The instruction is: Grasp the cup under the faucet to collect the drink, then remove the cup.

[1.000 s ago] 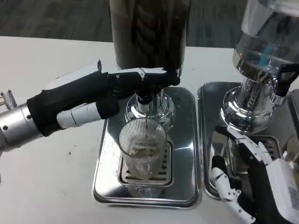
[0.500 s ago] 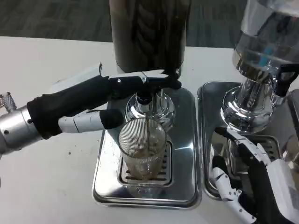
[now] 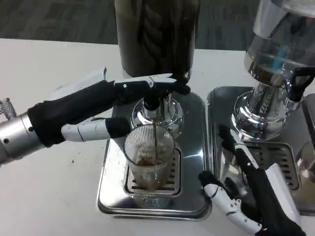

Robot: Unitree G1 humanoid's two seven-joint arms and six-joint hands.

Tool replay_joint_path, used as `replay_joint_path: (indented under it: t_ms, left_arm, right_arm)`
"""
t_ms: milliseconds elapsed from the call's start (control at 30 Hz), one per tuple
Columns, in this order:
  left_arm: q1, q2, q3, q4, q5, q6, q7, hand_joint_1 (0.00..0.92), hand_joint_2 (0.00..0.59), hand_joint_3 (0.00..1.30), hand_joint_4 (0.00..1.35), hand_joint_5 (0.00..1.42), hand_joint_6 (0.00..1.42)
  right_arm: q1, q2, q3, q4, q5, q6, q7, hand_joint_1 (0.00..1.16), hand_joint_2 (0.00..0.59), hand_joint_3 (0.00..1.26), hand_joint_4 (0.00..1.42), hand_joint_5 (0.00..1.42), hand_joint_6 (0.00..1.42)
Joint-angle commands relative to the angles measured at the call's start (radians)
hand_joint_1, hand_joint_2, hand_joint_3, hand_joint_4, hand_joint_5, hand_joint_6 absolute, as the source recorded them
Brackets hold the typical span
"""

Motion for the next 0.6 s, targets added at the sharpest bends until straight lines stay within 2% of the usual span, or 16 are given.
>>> replay_joint_path:
  t_ms: [33,433,600]
  left_arm:
    - [0.037,0.02,-0.034,0.008,0.043,0.004,-0.036,0.0,0.077,0.21,0.07,0.08,0.16]
    - [0.045,0.027,-0.036,0.001,0.034,0.011,-0.027,0.0,0.077,0.21,0.07,0.08,0.16]
    - [0.047,0.028,-0.037,-0.001,0.033,0.013,-0.026,0.0,0.077,0.2,0.07,0.07,0.16]
  right_arm:
    - [-0.018,-0.007,-0.001,0.02,0.034,0.004,0.044,0.32,0.234,0.0,0.0,0.05,0.04]
    - [-0.093,-0.024,0.013,0.054,0.064,0.02,0.16,0.36,0.218,0.0,0.0,0.0,0.0]
    - [-0.119,-0.024,0.014,0.07,0.056,0.026,0.18,0.36,0.212,0.0,0.0,0.0,0.0]
